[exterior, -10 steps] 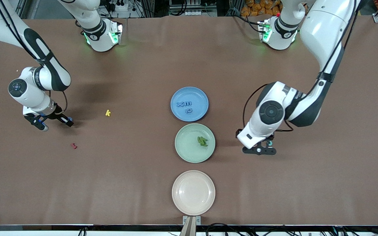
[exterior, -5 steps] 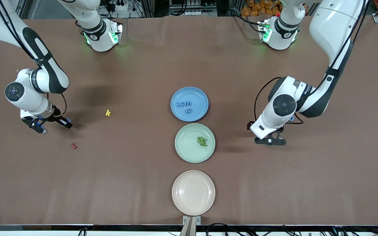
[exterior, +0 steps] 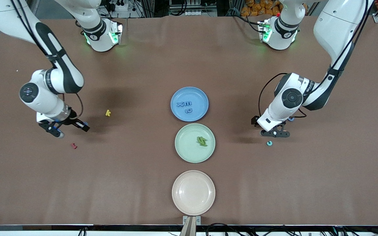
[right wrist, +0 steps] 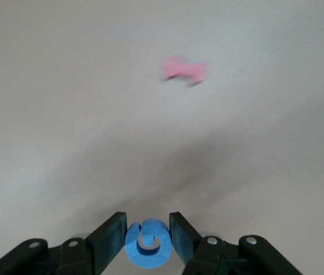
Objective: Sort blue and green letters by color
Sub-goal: 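Place the blue G on the blue plate while the left gripper grasps green B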
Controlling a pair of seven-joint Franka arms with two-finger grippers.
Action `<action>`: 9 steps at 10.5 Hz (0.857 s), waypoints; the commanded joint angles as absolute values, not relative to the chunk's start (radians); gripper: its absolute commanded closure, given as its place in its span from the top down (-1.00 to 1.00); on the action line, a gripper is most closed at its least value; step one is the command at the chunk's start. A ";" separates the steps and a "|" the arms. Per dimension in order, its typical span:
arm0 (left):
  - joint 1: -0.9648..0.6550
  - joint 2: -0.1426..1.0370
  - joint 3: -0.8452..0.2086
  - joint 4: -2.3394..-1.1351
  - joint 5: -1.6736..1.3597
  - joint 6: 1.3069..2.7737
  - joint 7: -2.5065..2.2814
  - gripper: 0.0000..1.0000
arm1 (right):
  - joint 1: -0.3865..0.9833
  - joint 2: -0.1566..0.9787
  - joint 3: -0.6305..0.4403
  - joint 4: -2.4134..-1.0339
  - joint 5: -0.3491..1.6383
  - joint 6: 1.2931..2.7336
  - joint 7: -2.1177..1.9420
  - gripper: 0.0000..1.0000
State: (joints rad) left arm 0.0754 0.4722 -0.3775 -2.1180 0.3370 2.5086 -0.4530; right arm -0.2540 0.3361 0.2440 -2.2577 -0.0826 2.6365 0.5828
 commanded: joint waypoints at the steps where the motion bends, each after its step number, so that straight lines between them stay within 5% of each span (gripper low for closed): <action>1: 0.100 0.428 -0.387 -2.180 0.350 2.517 -0.465 1.00 | -0.071 0.319 0.244 -2.212 -0.038 2.593 0.714 -1.00; 9: 0.100 0.387 -0.417 -2.249 0.342 2.517 -0.609 0.71 | 0.359 0.446 0.293 -1.998 -0.038 2.520 1.145 -1.00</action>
